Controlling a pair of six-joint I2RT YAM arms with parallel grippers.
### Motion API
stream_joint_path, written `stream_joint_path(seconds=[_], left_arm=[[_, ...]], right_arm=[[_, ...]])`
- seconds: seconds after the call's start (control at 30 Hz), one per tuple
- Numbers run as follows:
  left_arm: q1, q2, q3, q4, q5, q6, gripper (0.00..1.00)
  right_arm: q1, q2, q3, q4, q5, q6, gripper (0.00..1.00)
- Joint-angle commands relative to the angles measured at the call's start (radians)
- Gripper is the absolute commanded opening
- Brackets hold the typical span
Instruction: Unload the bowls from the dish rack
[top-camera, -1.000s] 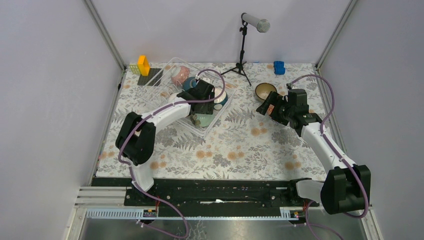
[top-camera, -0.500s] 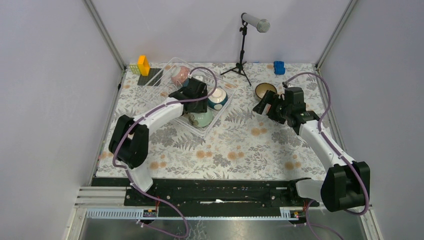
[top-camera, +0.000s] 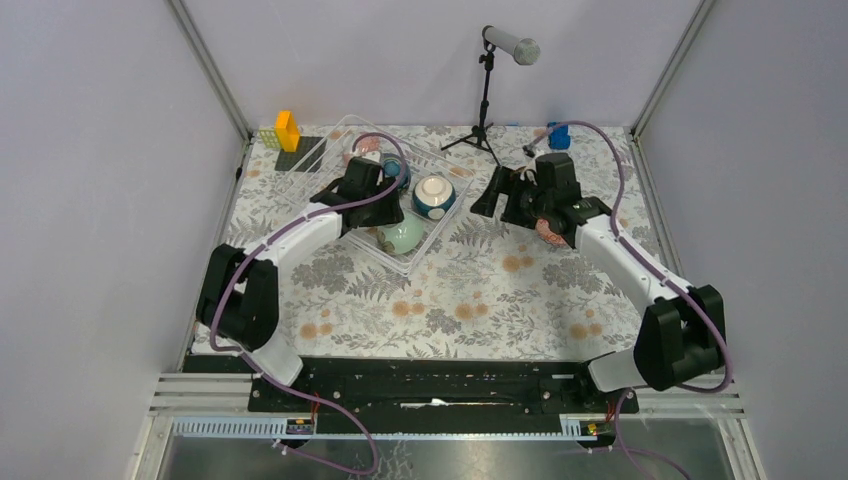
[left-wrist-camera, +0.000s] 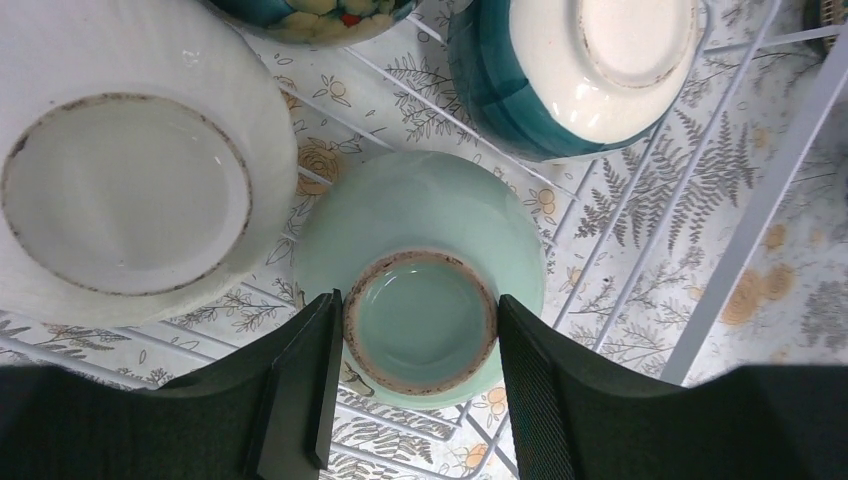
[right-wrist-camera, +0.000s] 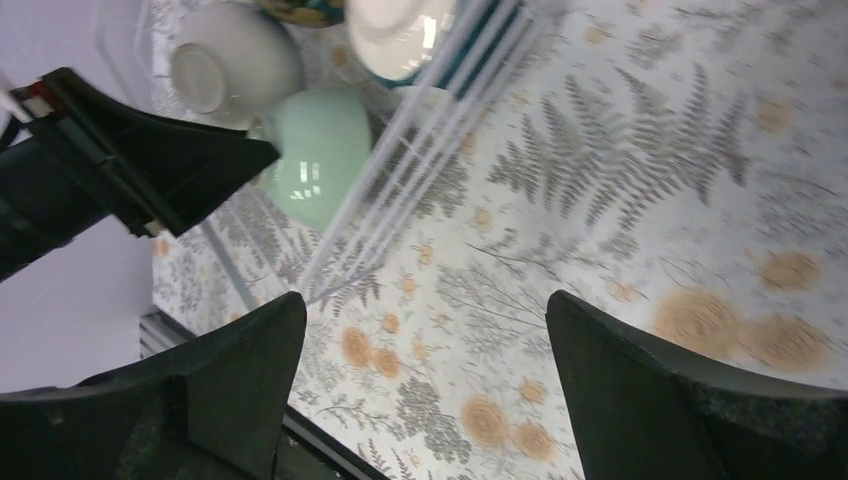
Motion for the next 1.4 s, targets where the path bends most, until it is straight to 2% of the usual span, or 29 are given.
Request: stream_joint_path(seconds=[0.0, 0.13, 0.37, 0.6, 0.7, 0.87, 1.17, 1.37], left_arm=[[0.045, -0.092, -0.044, 0.16, 0.116, -0.062, 0.42], [0.076, -0.12, -0.087, 0.203, 0.16, -0.085, 0.41], [0.127, -0.175, -0.146, 0.275, 0.213, -0.133, 0.41], [0.167, -0.207, -0.186, 0.335, 0.264, -0.169, 0.4], [0.171, -0.201, -0.192, 0.342, 0.273, -0.174, 0.4], [0.187, -0.203, -0.215, 0.374, 0.298, -0.198, 0.4], [0.194, -0.2, -0.223, 0.399, 0.322, -0.198, 0.4], [0.194, -0.197, -0.235, 0.411, 0.324, -0.198, 0.39]], right_arm=[[0.069, 0.065, 0.13, 0.045, -0.081, -0.012, 0.96], [0.126, 0.158, 0.225, 0.075, -0.14, 0.009, 0.91], [0.154, 0.364, 0.399, 0.103, -0.227, 0.091, 0.84], [0.181, 0.487, 0.492, 0.125, -0.243, 0.15, 0.83], [0.199, 0.555, 0.559, 0.095, -0.238, 0.15, 0.83], [0.233, 0.674, 0.698, -0.047, -0.197, 0.104, 0.83], [0.241, 0.713, 0.724, -0.102, -0.102, 0.108, 0.9], [0.241, 0.753, 0.706, -0.048, -0.22, 0.172, 0.84]])
